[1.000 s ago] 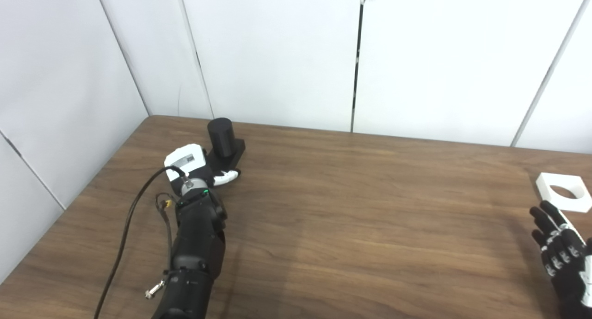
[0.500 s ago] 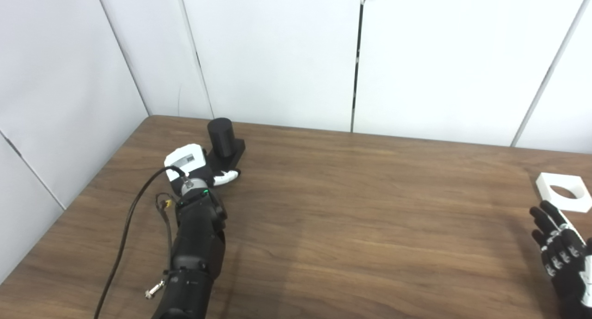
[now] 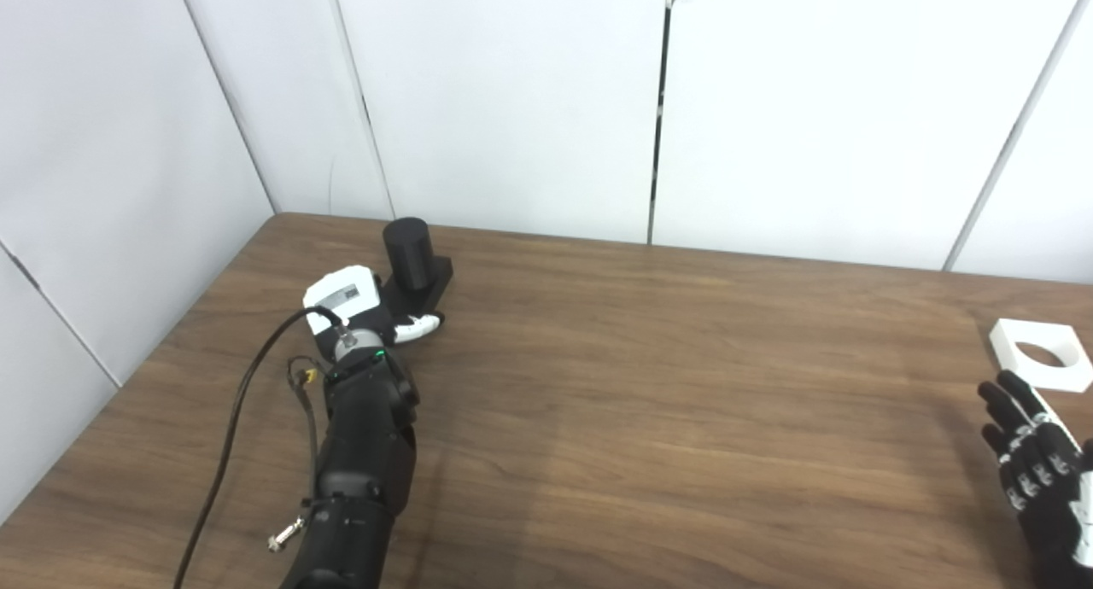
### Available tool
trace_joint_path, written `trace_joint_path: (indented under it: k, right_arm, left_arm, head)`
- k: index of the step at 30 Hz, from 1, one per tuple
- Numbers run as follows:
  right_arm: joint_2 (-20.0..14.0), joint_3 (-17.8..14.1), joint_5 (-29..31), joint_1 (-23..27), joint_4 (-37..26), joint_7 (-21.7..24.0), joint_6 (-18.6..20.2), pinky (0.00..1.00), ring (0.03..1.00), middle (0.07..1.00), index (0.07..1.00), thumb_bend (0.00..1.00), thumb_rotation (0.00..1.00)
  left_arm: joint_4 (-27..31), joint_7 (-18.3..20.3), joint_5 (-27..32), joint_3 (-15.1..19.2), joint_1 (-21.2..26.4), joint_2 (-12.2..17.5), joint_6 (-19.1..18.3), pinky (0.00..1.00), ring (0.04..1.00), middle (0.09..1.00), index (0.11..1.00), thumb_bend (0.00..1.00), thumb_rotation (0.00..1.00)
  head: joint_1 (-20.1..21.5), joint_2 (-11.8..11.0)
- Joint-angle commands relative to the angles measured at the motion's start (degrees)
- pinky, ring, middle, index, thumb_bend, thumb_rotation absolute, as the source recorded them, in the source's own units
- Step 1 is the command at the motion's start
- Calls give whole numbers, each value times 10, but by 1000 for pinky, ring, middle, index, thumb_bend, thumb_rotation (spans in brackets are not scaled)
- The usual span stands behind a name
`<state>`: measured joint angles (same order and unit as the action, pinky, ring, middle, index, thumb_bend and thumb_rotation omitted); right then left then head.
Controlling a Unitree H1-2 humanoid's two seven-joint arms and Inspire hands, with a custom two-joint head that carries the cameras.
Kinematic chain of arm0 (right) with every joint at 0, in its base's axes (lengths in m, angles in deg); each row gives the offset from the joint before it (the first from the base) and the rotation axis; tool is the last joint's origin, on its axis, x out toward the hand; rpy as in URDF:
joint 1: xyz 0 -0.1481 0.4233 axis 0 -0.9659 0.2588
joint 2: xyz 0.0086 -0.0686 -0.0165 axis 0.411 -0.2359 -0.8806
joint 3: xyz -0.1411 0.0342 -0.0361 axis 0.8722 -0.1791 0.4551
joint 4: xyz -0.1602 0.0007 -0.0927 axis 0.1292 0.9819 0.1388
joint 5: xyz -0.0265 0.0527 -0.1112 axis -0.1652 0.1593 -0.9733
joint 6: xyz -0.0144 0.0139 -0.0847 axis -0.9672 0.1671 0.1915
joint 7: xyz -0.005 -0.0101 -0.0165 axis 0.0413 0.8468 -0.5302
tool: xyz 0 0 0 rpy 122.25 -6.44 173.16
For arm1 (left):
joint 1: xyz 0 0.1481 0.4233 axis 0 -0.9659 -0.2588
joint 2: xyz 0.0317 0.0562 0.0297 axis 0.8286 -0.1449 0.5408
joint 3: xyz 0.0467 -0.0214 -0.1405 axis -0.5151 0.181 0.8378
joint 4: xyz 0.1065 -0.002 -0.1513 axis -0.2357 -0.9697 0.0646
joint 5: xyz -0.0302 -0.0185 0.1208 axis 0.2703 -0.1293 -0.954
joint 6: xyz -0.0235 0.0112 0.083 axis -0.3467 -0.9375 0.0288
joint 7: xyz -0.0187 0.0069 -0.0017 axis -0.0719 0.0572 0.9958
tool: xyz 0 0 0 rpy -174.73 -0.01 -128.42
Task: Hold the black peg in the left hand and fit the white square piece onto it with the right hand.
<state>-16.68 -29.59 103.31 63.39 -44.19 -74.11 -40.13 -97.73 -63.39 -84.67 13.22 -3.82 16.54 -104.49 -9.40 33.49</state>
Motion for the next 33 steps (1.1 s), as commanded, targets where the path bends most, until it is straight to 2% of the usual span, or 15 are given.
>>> trace_joint_path:
  k: [1, 33]
  right_arm:
    - [5, 1, 4, -13, 3, 1, -3, 1000, 990, 919, 922, 758, 1000]
    - [5, 1, 4, -13, 3, 1, -3, 1000, 990, 919, 922, 758, 1000]
  left_arm:
    - [6, -26, -3, -2, 20, 15, -1, 998, 996, 980, 873, 755, 615]
    - [6, -26, -3, -2, 20, 15, -1, 998, 996, 980, 873, 755, 615]
  head:
    - [-1, 0]
    - [-1, 0]
